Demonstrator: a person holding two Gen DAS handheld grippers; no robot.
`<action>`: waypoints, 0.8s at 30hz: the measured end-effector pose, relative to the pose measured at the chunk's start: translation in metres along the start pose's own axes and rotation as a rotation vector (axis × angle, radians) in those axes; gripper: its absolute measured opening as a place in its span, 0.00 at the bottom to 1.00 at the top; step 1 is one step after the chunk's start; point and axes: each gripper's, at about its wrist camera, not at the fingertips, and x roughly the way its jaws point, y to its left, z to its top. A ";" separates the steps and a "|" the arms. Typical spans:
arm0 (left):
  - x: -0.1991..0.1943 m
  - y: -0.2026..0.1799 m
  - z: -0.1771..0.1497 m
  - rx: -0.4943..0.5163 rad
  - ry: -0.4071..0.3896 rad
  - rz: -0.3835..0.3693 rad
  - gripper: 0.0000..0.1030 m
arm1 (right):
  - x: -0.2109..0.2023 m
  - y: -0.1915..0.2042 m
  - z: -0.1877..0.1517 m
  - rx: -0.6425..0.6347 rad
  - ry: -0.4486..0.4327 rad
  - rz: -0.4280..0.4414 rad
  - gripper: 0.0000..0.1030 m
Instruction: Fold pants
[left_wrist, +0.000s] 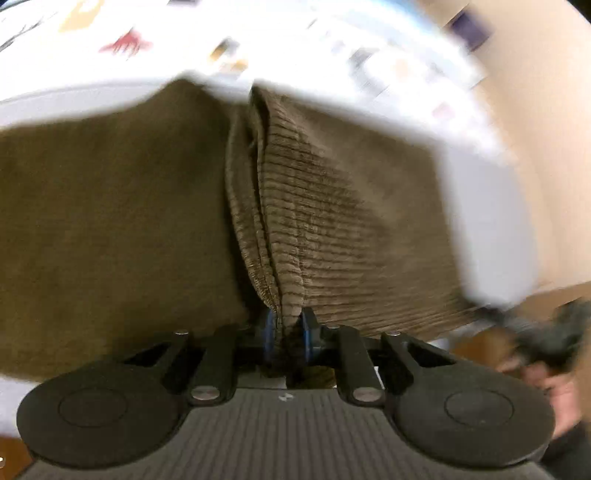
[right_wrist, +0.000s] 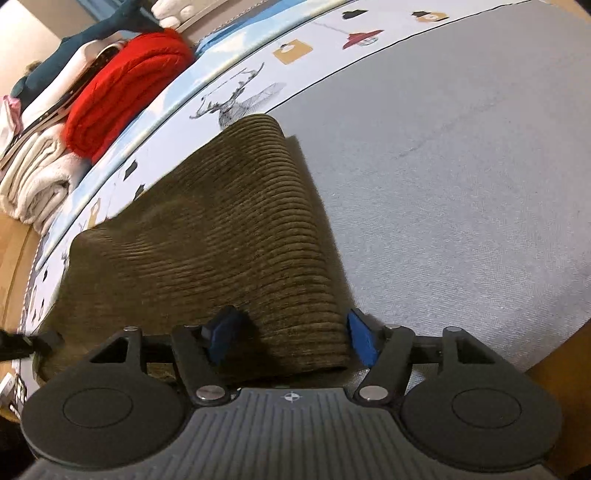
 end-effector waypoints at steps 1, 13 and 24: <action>0.007 0.000 -0.001 0.008 0.015 0.042 0.31 | 0.002 -0.001 -0.001 -0.005 0.010 -0.003 0.66; -0.010 -0.037 -0.011 0.225 -0.089 -0.053 0.40 | -0.017 0.010 -0.003 -0.096 -0.059 -0.040 0.28; -0.018 -0.011 0.016 0.041 -0.266 0.048 0.47 | -0.005 0.017 -0.004 -0.141 -0.042 -0.096 0.52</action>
